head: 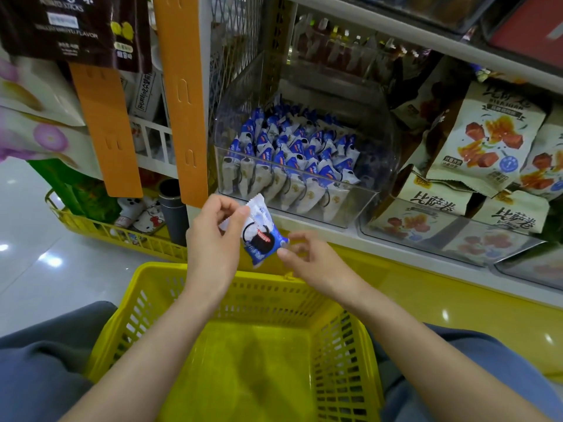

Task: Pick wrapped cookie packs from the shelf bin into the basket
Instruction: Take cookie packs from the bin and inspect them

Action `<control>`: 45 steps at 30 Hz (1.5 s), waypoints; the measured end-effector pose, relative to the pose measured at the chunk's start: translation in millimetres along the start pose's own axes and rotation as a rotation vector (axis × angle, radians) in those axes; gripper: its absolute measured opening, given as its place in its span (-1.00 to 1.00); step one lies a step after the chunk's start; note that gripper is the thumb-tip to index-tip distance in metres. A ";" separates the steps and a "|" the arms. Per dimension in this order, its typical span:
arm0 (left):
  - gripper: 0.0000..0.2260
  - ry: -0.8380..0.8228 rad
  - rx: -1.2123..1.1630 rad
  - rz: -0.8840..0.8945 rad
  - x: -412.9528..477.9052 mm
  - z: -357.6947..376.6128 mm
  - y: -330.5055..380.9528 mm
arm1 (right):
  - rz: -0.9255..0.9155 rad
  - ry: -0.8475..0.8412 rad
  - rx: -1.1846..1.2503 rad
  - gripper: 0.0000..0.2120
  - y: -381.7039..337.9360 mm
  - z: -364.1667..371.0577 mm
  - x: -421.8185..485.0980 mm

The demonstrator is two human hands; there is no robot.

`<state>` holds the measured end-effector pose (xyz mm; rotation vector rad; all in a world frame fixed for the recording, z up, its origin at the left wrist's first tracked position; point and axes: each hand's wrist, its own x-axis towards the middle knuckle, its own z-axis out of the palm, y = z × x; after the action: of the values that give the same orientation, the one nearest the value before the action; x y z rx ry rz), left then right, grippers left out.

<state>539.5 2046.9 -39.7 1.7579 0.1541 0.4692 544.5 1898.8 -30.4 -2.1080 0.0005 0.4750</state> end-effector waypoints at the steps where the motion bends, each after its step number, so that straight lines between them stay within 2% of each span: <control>1: -0.83 -0.006 0.031 0.015 -0.1 0.1 -0.8 | -0.070 0.071 -0.039 -0.59 0.0 -0.5 0.5; 4: -0.85 -0.060 0.128 0.073 -3.8 2.0 -0.4 | -0.248 0.088 0.026 -0.60 -5.9 -0.3 -1.6; 8: -0.81 -0.189 0.131 0.131 -10.3 5.0 3.1 | -0.326 0.078 0.061 -0.82 -7.2 0.4 -2.2; 13: -0.89 -0.240 -0.159 -0.179 -13.4 11.3 3.5 | -0.274 0.121 0.184 -0.89 -4.6 -3.7 -0.5; 16: -0.91 -0.232 -0.175 -0.264 -13.7 11.7 3.3 | -0.265 0.103 0.200 -0.93 -3.0 -3.1 1.1; 23: -0.93 -0.291 -0.100 -0.238 -12.0 9.6 6.2 | -0.411 0.195 -0.006 -0.97 -0.6 -3.3 -1.6; 29: -0.92 -0.401 -0.156 -0.344 -9.7 8.0 6.0 | -0.556 0.317 -0.298 -0.97 -1.0 -8.3 -4.0; 31: -0.91 -0.362 -0.159 -0.329 -9.7 9.1 6.3 | -0.564 0.369 -0.241 -0.97 -2.7 -11.1 -3.8; 35: -0.92 -0.291 -0.008 -0.261 -7.6 8.0 5.6 | -0.602 0.536 -0.104 -0.95 -4.9 -17.7 -2.8; 38: -0.66 -0.381 -0.160 -0.467 -5.9 8.2 9.7 | -0.666 0.516 -0.084 -0.95 -6.4 -19.1 -4.9; 40: -0.57 -0.413 -0.347 -0.608 -4.8 6.8 14.4 | -0.764 0.453 -0.201 -0.94 -5.5 -16.6 -7.7; 43: -0.67 -0.372 -0.467 -0.592 -5.6 5.6 14.6 | -0.881 0.360 -0.521 -0.92 -1.2 -13.3 -9.5; 45: -0.77 -0.304 -0.426 -0.523 -6.6 4.9 13.3 | -0.876 0.315 -0.571 -0.88 1.0 -11.4 -9.4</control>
<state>533.5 2036.9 -29.3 1.2834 0.2663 -0.1420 539.4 1887.3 -22.6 -2.4304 -0.9274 -0.4336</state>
